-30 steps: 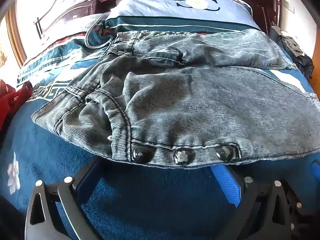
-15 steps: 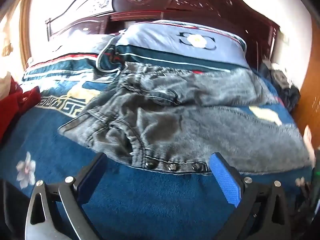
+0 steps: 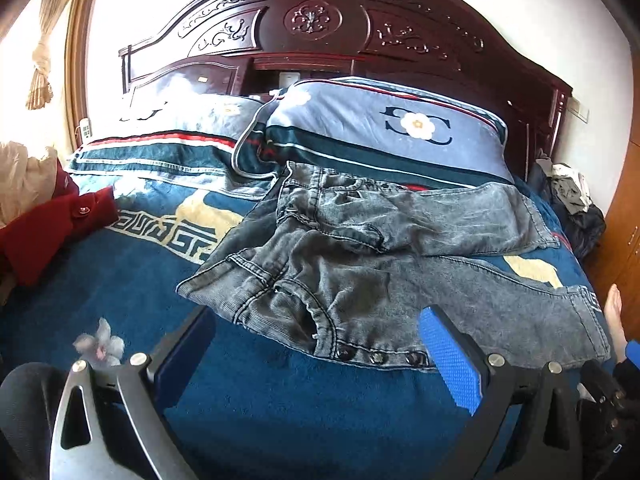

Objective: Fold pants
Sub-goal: 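Move both grippers toward the grey jeans lying on the bed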

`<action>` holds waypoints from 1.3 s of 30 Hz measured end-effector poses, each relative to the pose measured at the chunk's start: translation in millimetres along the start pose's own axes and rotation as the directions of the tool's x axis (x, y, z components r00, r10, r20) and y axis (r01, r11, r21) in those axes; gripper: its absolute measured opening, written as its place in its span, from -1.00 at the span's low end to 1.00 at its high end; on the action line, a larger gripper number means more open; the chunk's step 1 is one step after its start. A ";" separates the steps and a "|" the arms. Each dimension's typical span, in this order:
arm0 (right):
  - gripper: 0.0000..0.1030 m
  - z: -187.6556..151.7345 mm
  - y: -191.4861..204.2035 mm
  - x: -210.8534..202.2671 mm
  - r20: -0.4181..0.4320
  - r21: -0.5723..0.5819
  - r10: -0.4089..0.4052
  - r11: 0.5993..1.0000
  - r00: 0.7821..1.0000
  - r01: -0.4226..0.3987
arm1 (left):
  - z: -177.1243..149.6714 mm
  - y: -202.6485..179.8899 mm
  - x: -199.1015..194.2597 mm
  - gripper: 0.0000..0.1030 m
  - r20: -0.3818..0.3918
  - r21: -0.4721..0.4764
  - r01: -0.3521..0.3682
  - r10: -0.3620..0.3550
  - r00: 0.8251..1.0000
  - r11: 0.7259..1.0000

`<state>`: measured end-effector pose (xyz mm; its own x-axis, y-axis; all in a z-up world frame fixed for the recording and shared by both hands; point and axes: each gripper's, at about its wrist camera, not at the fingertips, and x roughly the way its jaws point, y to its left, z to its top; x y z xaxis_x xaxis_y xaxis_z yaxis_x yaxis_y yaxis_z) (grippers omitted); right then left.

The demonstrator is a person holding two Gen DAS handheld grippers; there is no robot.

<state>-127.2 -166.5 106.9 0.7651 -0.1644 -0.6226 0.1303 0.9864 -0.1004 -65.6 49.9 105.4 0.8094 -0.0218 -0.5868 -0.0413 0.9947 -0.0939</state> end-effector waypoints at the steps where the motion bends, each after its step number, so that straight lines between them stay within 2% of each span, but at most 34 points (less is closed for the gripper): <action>1: 0.99 -0.3 0.7 -1.3 0.002 0.000 -0.002 1.000 1.000 0.002 | 0.6 0.0 -0.7 0.99 -0.003 0.005 0.008 -0.008 1.000 1.000; 8: 0.99 -2.9 1.8 -14.2 0.062 0.023 0.010 1.000 0.998 -0.011 | -4.0 -16.0 -3.6 0.99 0.001 0.076 0.018 -0.019 1.000 0.997; 17: 1.00 -4.8 -10.4 -12.5 0.051 0.097 0.051 0.994 0.997 -0.055 | -8.8 -24.9 -3.4 0.99 -0.016 0.107 0.026 -0.024 1.000 0.994; 26: 1.00 -1.4 -14.7 -11.4 0.045 0.101 0.048 0.993 0.998 -0.052 | -9.4 -28.7 1.8 0.99 -0.044 0.121 0.038 -0.032 0.999 0.992; 39: 1.00 5.2 -5.6 -9.9 0.040 0.038 0.051 0.998 0.998 -0.053 | -8.8 -28.7 5.5 0.99 -0.069 0.129 0.062 -0.054 0.996 0.990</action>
<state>-132.3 -170.4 117.7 0.7954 -0.1138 -0.5954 0.1138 0.9928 -0.0377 -65.1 20.3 97.8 0.7684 -0.0820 -0.6347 0.0853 0.9960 -0.0255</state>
